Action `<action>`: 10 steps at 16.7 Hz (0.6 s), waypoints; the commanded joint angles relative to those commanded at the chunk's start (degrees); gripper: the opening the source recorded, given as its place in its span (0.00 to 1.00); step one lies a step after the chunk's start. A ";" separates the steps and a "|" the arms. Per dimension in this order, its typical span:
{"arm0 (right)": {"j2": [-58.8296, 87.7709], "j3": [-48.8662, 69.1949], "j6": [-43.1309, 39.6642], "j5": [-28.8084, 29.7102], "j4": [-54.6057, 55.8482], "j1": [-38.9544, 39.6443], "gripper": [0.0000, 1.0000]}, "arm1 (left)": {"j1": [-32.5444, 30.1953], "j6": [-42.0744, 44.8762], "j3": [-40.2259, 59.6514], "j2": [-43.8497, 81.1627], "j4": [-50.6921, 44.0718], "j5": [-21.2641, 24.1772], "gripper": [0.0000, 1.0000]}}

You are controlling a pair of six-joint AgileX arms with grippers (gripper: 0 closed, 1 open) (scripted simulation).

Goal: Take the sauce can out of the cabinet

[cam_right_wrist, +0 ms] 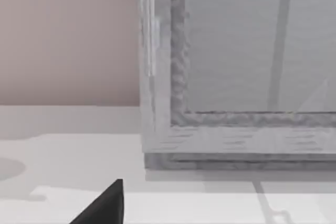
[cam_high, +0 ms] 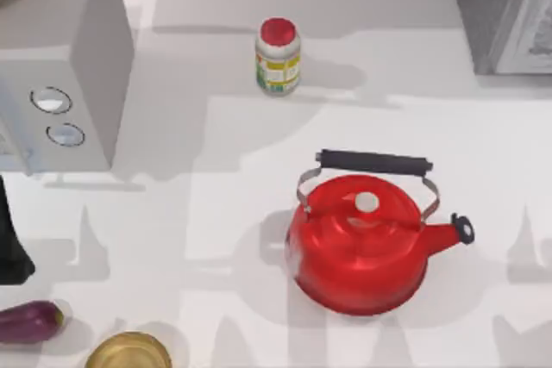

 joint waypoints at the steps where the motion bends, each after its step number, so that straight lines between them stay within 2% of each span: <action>1: 0.00 0.00 0.00 0.00 0.00 0.00 1.00 | 0.00 0.00 0.00 0.00 0.00 0.00 1.00; 5: 3.02 3.67 0.12 0.65 -0.62 0.37 1.00 | 0.00 0.00 0.00 0.00 0.00 0.00 1.00; 10: 17.04 21.39 0.35 2.84 -4.66 2.34 1.00 | 0.00 0.00 0.00 0.00 0.00 0.00 1.00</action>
